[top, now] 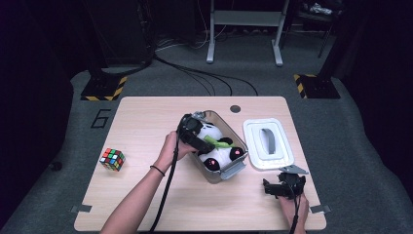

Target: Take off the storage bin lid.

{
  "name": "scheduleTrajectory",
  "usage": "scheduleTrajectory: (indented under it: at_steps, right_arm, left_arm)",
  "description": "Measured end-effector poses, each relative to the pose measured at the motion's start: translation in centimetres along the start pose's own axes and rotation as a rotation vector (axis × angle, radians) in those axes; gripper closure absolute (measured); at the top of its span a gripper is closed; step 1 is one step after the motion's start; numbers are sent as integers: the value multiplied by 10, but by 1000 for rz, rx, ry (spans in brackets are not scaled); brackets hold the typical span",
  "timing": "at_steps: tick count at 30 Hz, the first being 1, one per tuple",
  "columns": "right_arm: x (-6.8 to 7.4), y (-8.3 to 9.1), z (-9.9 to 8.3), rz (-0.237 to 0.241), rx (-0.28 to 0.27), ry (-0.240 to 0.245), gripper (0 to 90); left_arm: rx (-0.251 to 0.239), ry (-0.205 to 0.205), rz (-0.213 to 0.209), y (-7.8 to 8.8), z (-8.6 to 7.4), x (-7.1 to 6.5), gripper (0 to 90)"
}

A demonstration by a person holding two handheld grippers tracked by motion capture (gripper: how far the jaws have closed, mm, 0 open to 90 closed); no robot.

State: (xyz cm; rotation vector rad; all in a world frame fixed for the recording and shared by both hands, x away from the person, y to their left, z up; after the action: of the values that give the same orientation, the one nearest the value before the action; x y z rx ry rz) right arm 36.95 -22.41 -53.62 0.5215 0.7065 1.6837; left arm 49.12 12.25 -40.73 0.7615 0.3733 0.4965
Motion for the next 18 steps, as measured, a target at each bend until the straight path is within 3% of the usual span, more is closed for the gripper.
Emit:
scheduleTrajectory:
  at_steps: [6,18]
  right_arm:
    - [0,0,0,1,1,-1,0]
    - [0,0,0,0,1,-1,0]
  left_arm:
    - [-79,-3,18,27,-5,-3,67]
    - [-141,-8,60,62,-27,-6,59]
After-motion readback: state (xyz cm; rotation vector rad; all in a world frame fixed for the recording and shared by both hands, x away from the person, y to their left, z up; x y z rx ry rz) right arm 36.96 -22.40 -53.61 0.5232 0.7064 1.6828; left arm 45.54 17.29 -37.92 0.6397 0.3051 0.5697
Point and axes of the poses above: each handheld gripper's, and its own axes: y roughly backward along the jaws, z roughly out of its top, x roughly to its left, the point moved 1 cm from there along -y, roughly forward along the jaws, and after that the axes turned 3 degrees about -z, right-handed, at the moved point
